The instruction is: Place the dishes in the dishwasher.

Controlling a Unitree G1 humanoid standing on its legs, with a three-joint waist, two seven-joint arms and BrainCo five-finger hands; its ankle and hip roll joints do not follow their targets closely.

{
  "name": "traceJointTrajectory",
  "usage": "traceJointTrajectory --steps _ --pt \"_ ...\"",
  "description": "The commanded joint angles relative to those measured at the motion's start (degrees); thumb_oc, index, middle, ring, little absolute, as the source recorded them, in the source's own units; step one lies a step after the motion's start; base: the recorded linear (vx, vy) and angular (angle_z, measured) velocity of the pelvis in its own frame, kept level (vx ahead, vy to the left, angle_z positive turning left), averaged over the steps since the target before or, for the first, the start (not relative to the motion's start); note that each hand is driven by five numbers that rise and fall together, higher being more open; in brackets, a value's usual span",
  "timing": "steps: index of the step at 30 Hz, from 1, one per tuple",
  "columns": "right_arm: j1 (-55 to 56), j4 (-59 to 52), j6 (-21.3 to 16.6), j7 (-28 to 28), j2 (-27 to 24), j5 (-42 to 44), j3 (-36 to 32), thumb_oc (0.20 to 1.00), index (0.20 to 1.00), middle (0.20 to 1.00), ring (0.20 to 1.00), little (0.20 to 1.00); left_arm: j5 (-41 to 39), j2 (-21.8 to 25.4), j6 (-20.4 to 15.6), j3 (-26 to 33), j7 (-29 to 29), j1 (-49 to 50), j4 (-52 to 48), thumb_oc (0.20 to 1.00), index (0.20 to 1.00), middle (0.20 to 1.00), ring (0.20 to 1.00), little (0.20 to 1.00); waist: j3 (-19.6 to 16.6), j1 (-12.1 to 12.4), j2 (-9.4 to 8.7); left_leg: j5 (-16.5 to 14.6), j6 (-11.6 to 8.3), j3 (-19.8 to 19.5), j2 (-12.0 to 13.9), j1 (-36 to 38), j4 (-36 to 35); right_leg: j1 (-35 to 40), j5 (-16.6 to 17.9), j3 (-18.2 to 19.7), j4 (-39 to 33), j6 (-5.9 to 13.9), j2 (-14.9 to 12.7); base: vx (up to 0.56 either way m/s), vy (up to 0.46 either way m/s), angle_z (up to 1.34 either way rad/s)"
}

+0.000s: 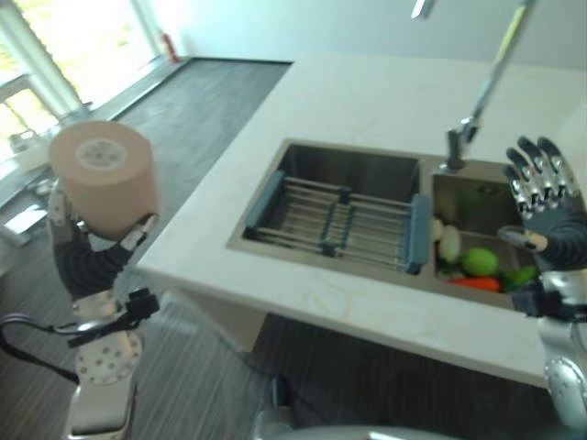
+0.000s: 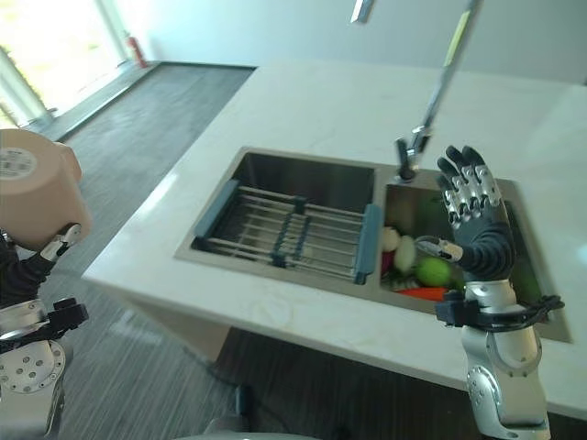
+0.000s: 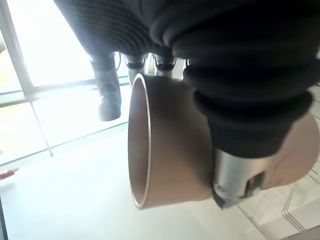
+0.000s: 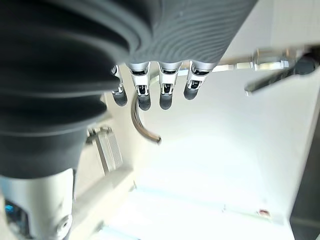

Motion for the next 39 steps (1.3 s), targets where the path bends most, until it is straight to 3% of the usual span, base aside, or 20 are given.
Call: traceJointTrajectory --steps 1,4,7,8,9,11,13,15,17,18,19,20,21,22,25,26,33,39 --pt "-2.8 -0.5 -6.2 0.5 2.4 1.6 -5.2 1.000 1.000 1.000 1.000 1.000 -2.8 4.8 -7.0 2.3 -5.9 -2.7 -2.8 0.200 0.200 0.200 0.200 0.200 -1.7 -4.0 -7.55 -8.8 1.64 12.3 1.1 12.3 23.6 1.7 3.5 -3.6 -2.4 8.46 -8.1 -0.30 0.132 1.36" --pt "-2.8 0.3 -6.8 -1.8 2.7 0.6 -6.6 1.000 1.000 1.000 1.000 1.000 -10.1 3.8 -8.9 0.6 -9.6 -4.6 -2.2 0.200 0.200 0.200 0.200 0.200 -2.6 -4.6 -6.57 -8.4 0.27 14.0 1.0 20.6 21.4 0.2 6.1 -10.0 -2.1 8.37 -7.7 -0.36 0.281 1.33" --pt "-2.9 0.4 -8.2 -2.2 3.5 1.3 -7.2 1.000 1.000 1.000 1.000 1.000 -15.3 3.1 -11.0 -0.2 -13.9 -5.1 -1.2 0.200 0.200 0.200 0.200 0.200 -3.4 -5.1 -5.63 -8.7 0.05 17.0 -0.7 27.1 11.9 -0.4 8.4 -14.9 -1.7 9.35 -8.8 -0.34 0.434 1.67" --pt "-3.4 0.3 -8.4 -2.3 3.7 0.1 -7.0 1.000 1.000 1.000 1.000 1.000 -15.3 3.1 -11.2 -0.7 -13.9 -5.2 -1.3 0.200 0.200 0.200 0.200 0.200 -3.3 -4.7 -5.51 -8.1 0.07 17.7 -0.5 27.5 9.0 -0.1 9.2 -15.8 -1.7 9.86 -9.4 -0.39 0.519 1.91" --pt "-4.3 0.1 -8.4 -2.9 3.6 -1.6 -6.2 1.000 1.000 1.000 1.000 1.000 -15.2 3.1 -11.1 -1.6 -13.6 -5.5 -1.9 0.200 0.200 0.200 0.200 0.200 -2.8 -3.5 -5.87 -9.5 0.84 17.8 -0.9 27.4 6.3 -0.1 11.3 -17.1 -1.3 11.02 -11.2 -0.39 0.534 1.97" --pt "-5.8 0.6 -8.5 -4.0 4.1 -3.6 -4.4 1.000 1.000 1.000 1.000 1.000 -13.9 2.8 -11.1 -2.4 -13.1 -5.9 -2.3 0.200 0.200 0.200 0.200 0.200 -2.1 -2.2 -6.51 -13.2 2.74 16.1 -3.5 28.0 1.4 -1.2 15.3 -18.5 0.0 13.81 -15.2 -0.28 0.598 1.46" --pt "-6.2 0.4 -9.6 -1.9 5.2 -1.4 -2.8 1.000 1.000 1.000 1.000 1.000 -11.1 3.0 -12.7 -2.3 -12.7 -6.0 -2.5 0.200 0.200 0.200 0.200 0.200 -1.3 -1.1 -6.43 -14.4 3.55 13.2 -6.5 27.5 -1.0 -2.1 20.3 -18.9 1.4 17.06 -19.0 -0.17 0.581 1.20" --pt "-6.3 0.0 -10.9 3.0 7.7 2.9 -1.0 1.000 1.000 1.000 1.000 1.000 -6.4 3.7 -13.2 -2.1 -10.7 -6.6 -3.2 0.200 0.200 0.200 0.200 0.200 -0.5 0.0 -6.43 -15.4 5.00 9.8 -8.5 26.0 -1.3 -4.0 23.1 -19.5 3.4 17.84 -22.4 -0.17 0.527 0.79" --pt "-5.4 0.3 -11.0 7.4 9.8 3.5 0.2 1.000 1.000 1.000 1.000 1.000 -7.1 4.4 -11.5 -1.5 -9.8 -7.8 -3.2 0.200 0.200 0.200 0.200 0.200 0.0 0.2 -6.20 -15.4 5.98 6.7 -9.7 24.4 -1.3 -5.4 21.4 -18.1 4.1 17.61 -23.9 -0.17 0.512 0.43" --pt "-5.1 0.2 -10.6 7.5 10.1 3.6 0.4 1.000 1.000 1.000 1.000 1.000 -8.2 4.5 -10.2 -1.2 -10.1 -8.2 -3.3 0.200 0.200 0.200 0.200 0.200 -0.1 -0.2 -6.11 -15.2 6.42 5.6 -10.0 23.9 -1.3 -5.9 20.6 -16.5 4.0 17.54 -23.5 -0.11 0.459 0.28" --pt "-4.6 0.0 -10.1 5.7 10.8 3.0 0.5 1.000 1.000 1.000 1.000 1.000 -9.4 4.5 -8.6 -1.8 -11.1 -9.5 -2.7 0.200 0.200 0.200 0.200 0.200 -0.3 -2.2 -5.85 -14.8 7.61 3.1 -10.6 23.0 -1.3 -7.5 19.0 -9.5 4.9 17.27 -21.4 -0.09 0.334 0.72" --pt "-4.0 -0.2 -9.9 4.7 10.9 3.1 0.1 1.000 1.000 1.000 1.000 1.000 -10.7 4.6 -8.1 -2.3 -12.8 -10.2 -2.0 0.200 0.200 0.200 0.200 0.200 -0.3 -3.5 -6.28 -13.6 8.34 2.3 -11.3 21.9 -1.3 -8.9 17.9 -5.9 6.9 15.90 -20.3 -0.04 0.312 1.46" --pt "-2.9 -0.5 -9.8 4.4 11.1 3.0 -0.7 1.000 1.000 1.000 1.000 1.000 -11.7 4.6 -8.0 -3.3 -14.7 -10.8 -1.1 0.200 0.200 0.200 0.200 0.200 -0.5 -5.0 -6.32 -13.2 9.21 -1.0 -11.7 20.9 -1.3 -9.5 13.6 1.5 9.3 14.69 -15.9 -0.01 0.228 1.98" --pt "-1.8 -1.1 -9.7 4.0 10.5 3.0 -2.5 1.000 1.000 1.000 1.000 1.000 -12.2 4.1 -8.5 -4.6 -16.3 -11.0 -0.5 0.200 0.200 0.200 0.200 0.200 -0.9 -6.6 -6.47 -12.6 9.94 -4.9 -12.0 19.7 -1.3 -8.6 7.8 9.7 10.6 13.16 -9.8 0.05 0.178 1.83" --pt "-1.6 -1.6 -8.2 3.4 9.2 4.5 -4.4 1.000 1.000 1.000 1.000 1.000 -10.8 3.2 -7.9 -7.2 -15.0 -12.2 -1.0 0.200 0.200 0.200 0.200 0.200 -1.7 -7.6 -7.34 -11.7 10.31 -9.0 -13.2 18.1 -1.3 -6.2 4.6 16.8 8.4 11.77 -4.7 0.01 0.119 2.02" --pt "-1.7 -1.2 -7.8 3.2 8.6 4.7 -4.8 1.000 1.000 1.000 1.000 1.000 -9.5 2.9 -7.7 -8.3 -13.4 -13.1 -0.9 0.200 0.200 0.200 0.200 0.200 -1.9 -7.4 -7.86 -11.0 10.49 -10.3 -14.1 17.2 -1.3 -5.2 4.7 18.3 7.6 11.52 -4.4 -0.01 0.076 1.65" --pt "-2.4 -2.2 -7.1 2.5 8.4 1.4 -1.6 1.000 1.000 1.000 1.000 1.000 -10.6 2.1 -10.1 -5.0 -7.8 -9.1 -3.0 0.200 0.200 0.200 0.200 0.200 -2.1 -4.3 -6.75 -10.0 10.10 -12.6 -14.8 17.0 -1.3 -2.1 3.6 16.5 4.3 11.33 -4.4 -0.02 -0.032 0.64" --pt "-5.5 -1.7 -4.3 1.4 7.0 1.2 1.5 1.000 1.000 1.000 1.000 1.000 -7.2 2.0 -9.7 -3.7 -3.0 -8.9 -3.3 0.200 0.200 0.200 0.200 0.200 -2.9 -2.7 -6.05 -9.5 9.33 -10.4 -13.7 16.7 -1.3 1.3 2.9 13.9 0.5 10.41 -4.1 -0.02 -0.055 0.07"
